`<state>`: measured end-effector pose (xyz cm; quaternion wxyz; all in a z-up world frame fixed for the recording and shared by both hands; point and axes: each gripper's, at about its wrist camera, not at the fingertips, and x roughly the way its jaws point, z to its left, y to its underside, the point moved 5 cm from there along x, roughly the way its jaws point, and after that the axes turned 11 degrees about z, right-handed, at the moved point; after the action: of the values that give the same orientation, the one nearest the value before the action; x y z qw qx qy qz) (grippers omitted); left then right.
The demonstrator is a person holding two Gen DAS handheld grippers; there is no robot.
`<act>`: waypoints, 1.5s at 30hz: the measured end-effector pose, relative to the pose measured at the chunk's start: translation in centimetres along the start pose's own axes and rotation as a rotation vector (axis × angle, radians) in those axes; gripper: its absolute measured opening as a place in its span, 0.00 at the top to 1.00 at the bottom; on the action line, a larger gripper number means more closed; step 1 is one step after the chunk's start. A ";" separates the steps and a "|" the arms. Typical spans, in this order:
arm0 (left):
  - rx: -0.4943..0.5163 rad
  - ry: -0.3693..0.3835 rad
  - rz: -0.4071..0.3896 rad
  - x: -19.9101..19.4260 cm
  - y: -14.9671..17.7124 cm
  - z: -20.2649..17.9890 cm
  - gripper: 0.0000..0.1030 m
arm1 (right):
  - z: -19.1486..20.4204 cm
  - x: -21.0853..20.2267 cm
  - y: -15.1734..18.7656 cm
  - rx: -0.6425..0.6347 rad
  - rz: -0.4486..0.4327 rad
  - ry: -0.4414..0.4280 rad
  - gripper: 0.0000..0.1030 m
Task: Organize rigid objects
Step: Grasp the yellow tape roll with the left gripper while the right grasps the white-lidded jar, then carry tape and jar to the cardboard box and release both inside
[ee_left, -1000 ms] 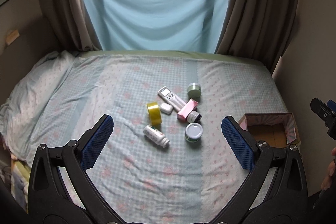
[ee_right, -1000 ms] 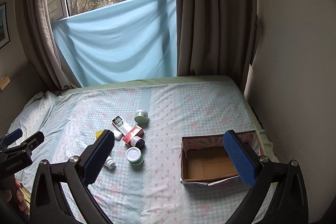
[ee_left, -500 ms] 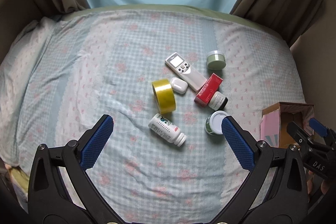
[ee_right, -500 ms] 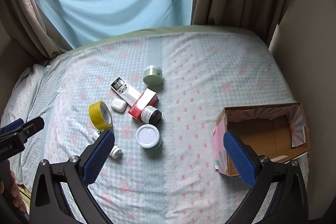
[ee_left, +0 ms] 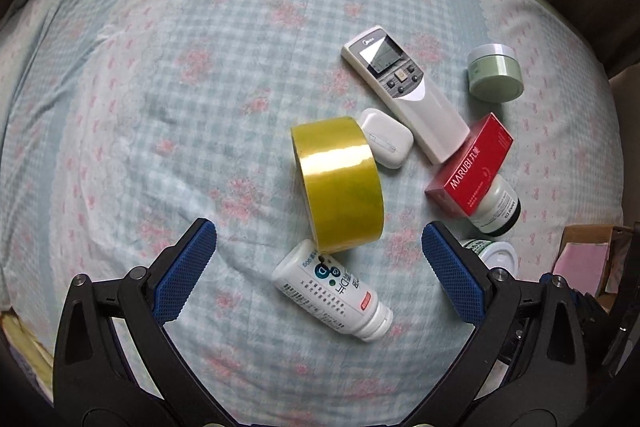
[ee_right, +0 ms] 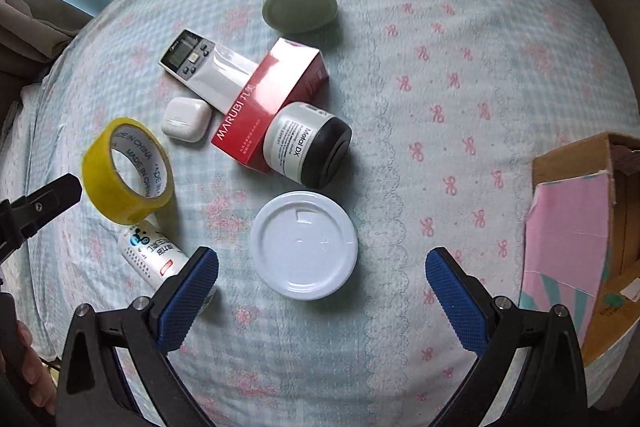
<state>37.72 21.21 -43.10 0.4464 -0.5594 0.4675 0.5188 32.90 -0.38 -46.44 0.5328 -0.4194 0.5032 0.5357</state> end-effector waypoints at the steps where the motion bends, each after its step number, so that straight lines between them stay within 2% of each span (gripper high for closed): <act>1: -0.006 0.000 0.012 0.7 -0.3 0.1 0.01 | 0.0 0.8 -0.3 0.000 0.018 -0.001 0.00; 4: -0.025 0.004 0.041 2.5 -1.1 0.2 0.02 | 0.3 2.9 -0.9 0.001 0.080 -0.007 0.00; 7: -0.028 -0.004 0.074 4.0 -1.9 0.2 0.07 | 0.6 4.8 -1.3 -0.009 0.159 0.022 0.00; 11: -0.018 0.011 0.120 5.8 -2.3 -0.1 0.31 | 0.5 6.4 -1.7 -0.017 0.209 0.064 0.00; 13: -0.010 0.033 0.133 6.3 -2.3 -0.4 0.42 | 0.4 6.8 -1.8 -0.011 0.218 0.048 0.07; 14: -0.003 0.048 0.134 6.4 -2.3 -0.6 0.51 | 0.4 6.9 -1.7 -0.014 0.224 0.046 0.19; 15: 0.005 0.054 0.137 6.4 -2.3 -0.8 0.58 | 0.3 7.0 -1.7 -0.021 0.228 0.060 0.26; 16: 0.013 0.054 0.135 6.4 -2.2 -1.0 0.61 | 0.4 6.8 -1.7 -0.030 0.223 0.052 0.28; 17: 0.022 0.054 0.132 6.4 -2.2 -1.2 0.61 | 0.5 6.6 -1.7 -0.036 0.217 0.044 0.34; 25: 0.053 0.071 0.087 5.2 -2.4 -2.2 0.63 | 1.0 5.9 -1.6 -0.024 0.217 0.042 0.34; 33: 0.062 0.104 0.053 2.9 -1.8 -2.3 0.63 | -0.2 3.9 -0.8 0.002 0.198 0.030 0.34; 39: 0.089 0.127 0.010 -0.6 -0.6 -2.4 0.64 | -0.3 0.2 -0.1 -0.011 0.149 0.029 0.34; 45: 0.173 0.135 -0.049 -5.8 1.7 -2.9 0.64 | -0.3 -6.7 1.8 -0.039 0.081 0.046 0.34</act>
<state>36.41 18.39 -37.18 0.4732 -0.5638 0.5259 0.4263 31.61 -1.57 -39.69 0.4907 -0.4212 0.5212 0.5569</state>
